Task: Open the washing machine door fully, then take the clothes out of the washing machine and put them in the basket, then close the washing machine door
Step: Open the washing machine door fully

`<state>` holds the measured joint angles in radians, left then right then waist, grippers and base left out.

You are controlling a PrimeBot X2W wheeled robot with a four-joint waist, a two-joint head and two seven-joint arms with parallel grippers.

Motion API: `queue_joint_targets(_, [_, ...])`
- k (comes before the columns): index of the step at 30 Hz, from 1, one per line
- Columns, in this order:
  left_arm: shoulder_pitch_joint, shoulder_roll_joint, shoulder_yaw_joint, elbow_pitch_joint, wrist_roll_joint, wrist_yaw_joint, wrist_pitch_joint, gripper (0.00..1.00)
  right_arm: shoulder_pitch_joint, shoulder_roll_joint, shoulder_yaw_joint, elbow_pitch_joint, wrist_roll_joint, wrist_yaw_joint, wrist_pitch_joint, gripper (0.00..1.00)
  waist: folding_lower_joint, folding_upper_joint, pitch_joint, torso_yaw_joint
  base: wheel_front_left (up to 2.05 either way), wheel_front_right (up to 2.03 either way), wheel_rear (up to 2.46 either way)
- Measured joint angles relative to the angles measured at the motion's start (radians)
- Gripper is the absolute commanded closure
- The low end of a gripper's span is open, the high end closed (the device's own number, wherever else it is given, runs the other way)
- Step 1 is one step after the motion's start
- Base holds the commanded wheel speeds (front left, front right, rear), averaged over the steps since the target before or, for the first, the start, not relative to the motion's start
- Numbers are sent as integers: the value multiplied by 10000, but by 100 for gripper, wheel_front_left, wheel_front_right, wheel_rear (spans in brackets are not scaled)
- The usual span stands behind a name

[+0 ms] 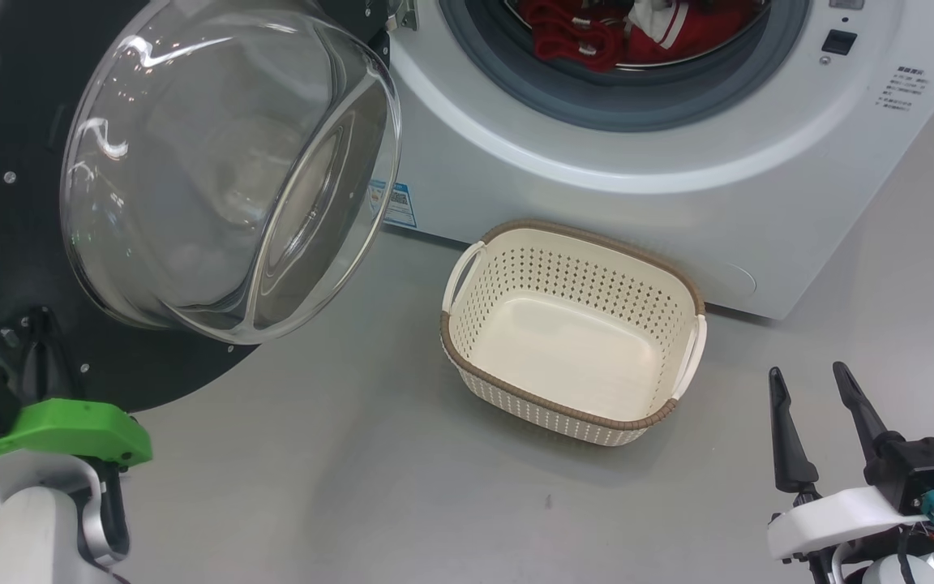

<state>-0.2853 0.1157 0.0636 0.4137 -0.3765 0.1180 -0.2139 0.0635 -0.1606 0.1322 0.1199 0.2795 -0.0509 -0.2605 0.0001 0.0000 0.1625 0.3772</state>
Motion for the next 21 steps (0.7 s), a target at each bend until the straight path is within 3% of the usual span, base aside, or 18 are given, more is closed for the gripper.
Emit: queue_joint_targets(21, [1669, -518, -1080, -1381, 621, -17, -297, 100, -16, 90, -82, 29, -2, -27, 0, 0, 0, 0, -249, -71, 0, 0, 0])
